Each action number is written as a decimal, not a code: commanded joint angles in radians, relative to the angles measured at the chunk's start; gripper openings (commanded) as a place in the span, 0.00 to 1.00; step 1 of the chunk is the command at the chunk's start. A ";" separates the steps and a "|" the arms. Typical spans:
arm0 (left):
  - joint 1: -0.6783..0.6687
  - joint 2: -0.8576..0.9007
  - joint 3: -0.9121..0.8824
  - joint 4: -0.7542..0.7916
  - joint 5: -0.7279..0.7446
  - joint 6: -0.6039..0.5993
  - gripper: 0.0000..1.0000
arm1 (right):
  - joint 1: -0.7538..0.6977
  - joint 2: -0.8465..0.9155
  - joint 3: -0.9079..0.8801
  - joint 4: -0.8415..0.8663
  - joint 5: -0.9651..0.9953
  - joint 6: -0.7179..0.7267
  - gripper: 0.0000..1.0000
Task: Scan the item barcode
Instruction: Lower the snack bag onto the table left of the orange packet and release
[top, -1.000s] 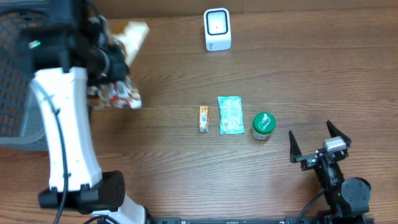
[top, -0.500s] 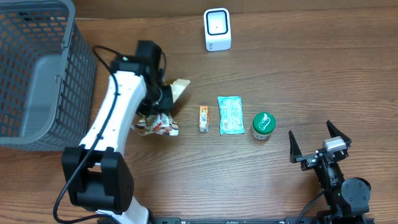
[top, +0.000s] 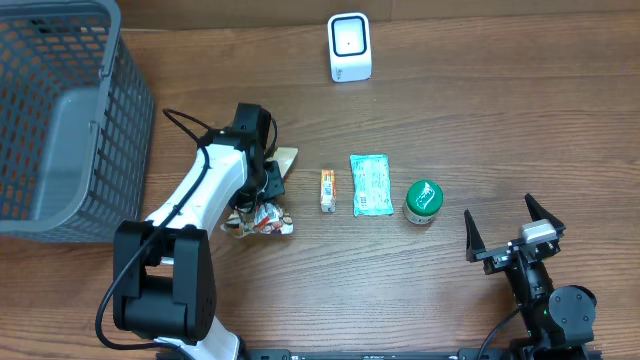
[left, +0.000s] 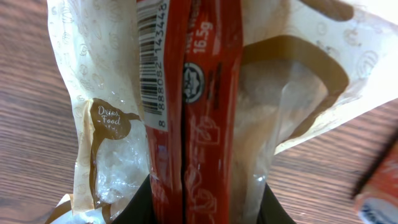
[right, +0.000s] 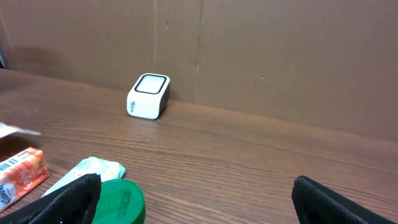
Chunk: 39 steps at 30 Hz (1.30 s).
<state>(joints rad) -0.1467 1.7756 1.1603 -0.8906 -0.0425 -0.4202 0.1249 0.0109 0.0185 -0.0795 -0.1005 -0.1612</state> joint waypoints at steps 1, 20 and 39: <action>-0.005 -0.008 -0.021 0.013 -0.014 -0.002 0.18 | -0.003 -0.007 -0.010 0.003 0.002 -0.004 1.00; -0.005 -0.006 -0.054 0.053 -0.009 0.041 0.80 | -0.003 -0.007 -0.010 0.003 0.002 -0.004 1.00; 0.052 -0.026 0.233 -0.232 -0.016 0.028 0.59 | -0.003 -0.007 -0.010 0.003 0.002 -0.004 1.00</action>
<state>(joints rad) -0.1089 1.7752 1.3701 -1.1130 -0.0425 -0.3901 0.1249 0.0109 0.0185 -0.0792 -0.1001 -0.1616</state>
